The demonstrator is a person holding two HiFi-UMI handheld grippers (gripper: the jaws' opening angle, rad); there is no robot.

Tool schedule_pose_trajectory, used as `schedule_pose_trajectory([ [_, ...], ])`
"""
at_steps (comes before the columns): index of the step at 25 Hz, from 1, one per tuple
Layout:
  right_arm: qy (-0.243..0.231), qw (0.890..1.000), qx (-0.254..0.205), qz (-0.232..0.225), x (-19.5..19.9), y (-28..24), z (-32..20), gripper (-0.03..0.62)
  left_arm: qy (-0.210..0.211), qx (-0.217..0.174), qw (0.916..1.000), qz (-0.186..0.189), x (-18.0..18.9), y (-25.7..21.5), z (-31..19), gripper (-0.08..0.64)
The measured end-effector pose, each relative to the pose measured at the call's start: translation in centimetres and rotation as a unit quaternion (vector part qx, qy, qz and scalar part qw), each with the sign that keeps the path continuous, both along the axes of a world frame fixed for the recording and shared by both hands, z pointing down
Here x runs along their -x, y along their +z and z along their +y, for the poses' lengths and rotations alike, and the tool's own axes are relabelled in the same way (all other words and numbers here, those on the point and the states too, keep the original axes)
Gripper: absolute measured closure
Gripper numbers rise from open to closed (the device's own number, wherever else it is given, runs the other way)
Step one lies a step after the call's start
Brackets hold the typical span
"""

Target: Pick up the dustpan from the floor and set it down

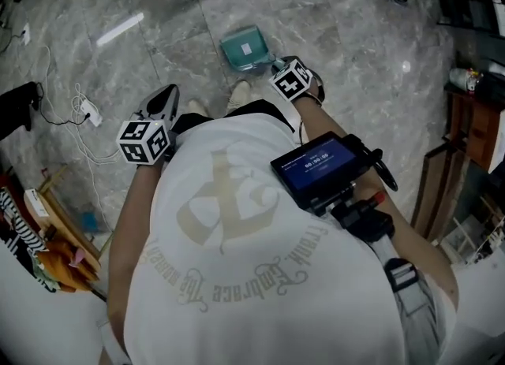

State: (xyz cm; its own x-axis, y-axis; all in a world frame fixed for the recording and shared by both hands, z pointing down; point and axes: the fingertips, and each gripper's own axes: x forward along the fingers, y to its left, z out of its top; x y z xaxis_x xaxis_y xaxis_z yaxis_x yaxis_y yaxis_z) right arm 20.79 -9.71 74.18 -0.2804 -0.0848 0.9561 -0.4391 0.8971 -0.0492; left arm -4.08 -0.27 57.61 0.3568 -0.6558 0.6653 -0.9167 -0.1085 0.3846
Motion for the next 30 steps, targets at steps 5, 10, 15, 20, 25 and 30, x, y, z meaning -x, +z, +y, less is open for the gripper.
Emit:
schedule_pose_trajectory([
  [5, 0.011, 1.0, 0.005, -0.019, -0.5, -1.2, 1.2, 0.512, 0.017, 0.001, 0.9999, -0.004, -0.9, 0.1, 0.2, 0.548],
  [10, 0.007, 0.999, -0.004, -0.034, 0.0, -2.9, 1.9, 0.512, 0.021, -0.01, 0.9997, 0.005, -1.4, 0.2, 1.0, 0.548],
  [15, -0.002, 0.999, -0.012, -0.044, 1.1, -5.4, 2.7, 0.512, 0.026, -0.032, 0.999, 0.014, -1.4, -0.5, 1.6, 0.548],
  [20, -0.02, 0.999, -0.021, -0.042, 2.7, -7.6, 3.6, 0.512, 0.011, -0.048, 0.9986, 0.021, 0.4, -1.1, 3.2, 0.548],
  [25, -0.052, 0.998, -0.03, -0.036, 5.5, -9.4, 4.6, 0.512, 0.0, -0.06, 0.9979, 0.023, 3.1, -1.6, 4.9, 0.548],
  [30, -0.068, 0.996, -0.033, -0.042, 9.4, -11.1, 5.4, 0.512, -0.018, -0.078, 0.9964, 0.029, 6.4, -2.7, 5.9, 0.548],
])
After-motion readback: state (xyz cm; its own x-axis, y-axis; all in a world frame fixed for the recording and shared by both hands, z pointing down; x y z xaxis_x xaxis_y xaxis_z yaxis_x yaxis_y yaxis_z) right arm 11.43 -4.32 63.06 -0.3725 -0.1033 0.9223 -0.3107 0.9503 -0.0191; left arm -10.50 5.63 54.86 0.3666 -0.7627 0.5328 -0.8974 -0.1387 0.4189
